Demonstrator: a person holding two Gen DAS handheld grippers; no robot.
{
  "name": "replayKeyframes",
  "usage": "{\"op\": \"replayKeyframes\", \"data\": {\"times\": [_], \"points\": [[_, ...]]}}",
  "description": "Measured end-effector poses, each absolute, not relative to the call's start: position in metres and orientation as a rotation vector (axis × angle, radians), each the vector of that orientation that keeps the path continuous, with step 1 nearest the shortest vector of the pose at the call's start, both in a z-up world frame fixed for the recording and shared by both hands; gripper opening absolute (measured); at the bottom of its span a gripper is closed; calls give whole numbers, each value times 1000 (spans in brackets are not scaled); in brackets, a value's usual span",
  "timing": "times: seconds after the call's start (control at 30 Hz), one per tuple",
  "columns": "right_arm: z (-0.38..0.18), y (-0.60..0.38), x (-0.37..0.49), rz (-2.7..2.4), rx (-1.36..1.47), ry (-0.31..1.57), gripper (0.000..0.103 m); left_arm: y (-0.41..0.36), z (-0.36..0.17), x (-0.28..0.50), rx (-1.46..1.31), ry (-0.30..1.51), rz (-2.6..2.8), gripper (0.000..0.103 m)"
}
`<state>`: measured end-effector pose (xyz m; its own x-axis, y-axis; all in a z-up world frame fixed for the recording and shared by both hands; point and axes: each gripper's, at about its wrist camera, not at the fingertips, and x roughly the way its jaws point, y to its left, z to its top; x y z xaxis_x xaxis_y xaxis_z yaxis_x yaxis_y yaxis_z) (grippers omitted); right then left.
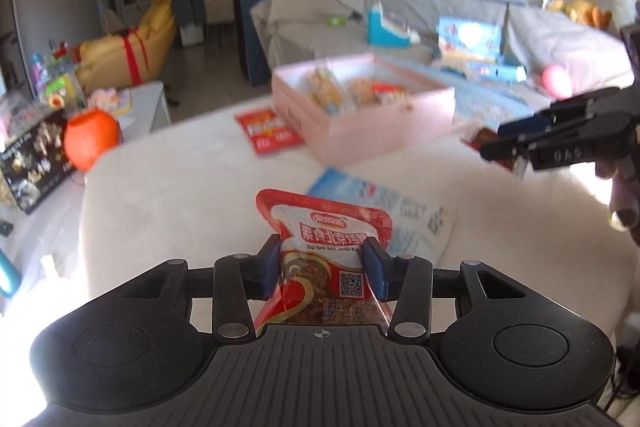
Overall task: Organize snacks
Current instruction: 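Lower the red duck bag and jerky square into the pink box, opening both tools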
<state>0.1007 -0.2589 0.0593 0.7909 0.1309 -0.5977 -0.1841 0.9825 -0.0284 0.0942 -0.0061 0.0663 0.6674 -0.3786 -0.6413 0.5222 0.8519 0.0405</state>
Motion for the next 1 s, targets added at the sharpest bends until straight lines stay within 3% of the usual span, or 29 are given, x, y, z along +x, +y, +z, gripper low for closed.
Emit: {"op": "replayKeyframes", "data": {"times": [0.23, 0.37, 0.77, 0.83, 0.9, 1.0], "points": [[32, -252, 107, 176, -89, 712, 44, -16, 33, 107, 283, 790, -503, 58], [20, -253, 109, 172, -83, 741, 45, -18, 22, 117, 290, 881, -524, 77], [7, -252, 112, 170, -109, 804, 50, -22, 22, 125, 278, 920, -523, 84], [9, -251, 116, 175, -120, 825, 49, -27, 26, 130, 299, 950, -520, 82], [14, -249, 116, 183, -131, 836, 46, -31, 28, 129, 314, 931, -546, 68], [25, -248, 113, 208, -125, 817, 44, -35, 30, 117, 356, 862, -549, 62]]}}
